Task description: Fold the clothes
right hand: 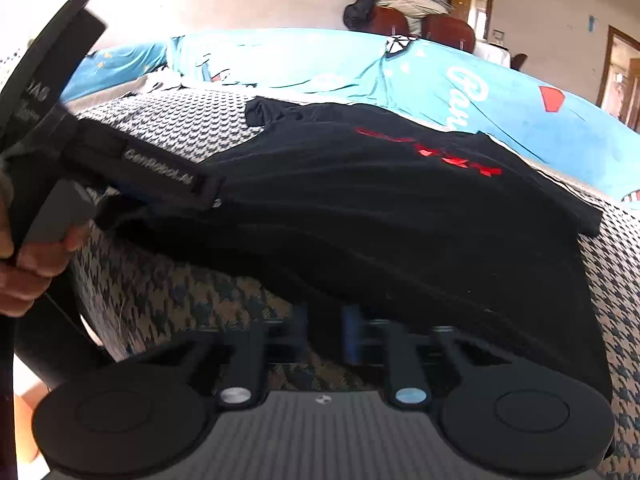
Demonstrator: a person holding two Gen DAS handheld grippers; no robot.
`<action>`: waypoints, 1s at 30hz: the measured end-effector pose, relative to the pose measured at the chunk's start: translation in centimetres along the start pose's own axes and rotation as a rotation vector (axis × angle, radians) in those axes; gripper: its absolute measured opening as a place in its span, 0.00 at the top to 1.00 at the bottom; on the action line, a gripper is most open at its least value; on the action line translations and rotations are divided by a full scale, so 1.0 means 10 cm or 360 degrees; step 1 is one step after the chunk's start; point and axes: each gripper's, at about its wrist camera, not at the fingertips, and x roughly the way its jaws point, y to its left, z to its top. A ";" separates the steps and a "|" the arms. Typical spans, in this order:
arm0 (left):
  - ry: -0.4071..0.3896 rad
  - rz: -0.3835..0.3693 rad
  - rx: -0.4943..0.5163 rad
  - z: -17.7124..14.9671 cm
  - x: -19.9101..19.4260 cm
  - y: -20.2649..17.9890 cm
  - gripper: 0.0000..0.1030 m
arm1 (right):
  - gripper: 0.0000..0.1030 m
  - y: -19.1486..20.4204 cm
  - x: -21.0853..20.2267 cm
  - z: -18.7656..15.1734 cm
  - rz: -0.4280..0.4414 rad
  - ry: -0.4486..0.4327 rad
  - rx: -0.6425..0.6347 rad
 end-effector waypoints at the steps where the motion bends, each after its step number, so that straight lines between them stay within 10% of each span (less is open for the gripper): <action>1: -0.0001 -0.0005 -0.0010 0.00 0.00 0.01 0.00 | 0.94 -0.02 -0.01 0.01 0.0007 0.0003 0.0020; 30: -0.0034 0.0039 -0.0100 0.00 -0.10 0.09 0.00 | 0.96 -0.03 -0.52 -0.20 0.0163 0.0144 0.0118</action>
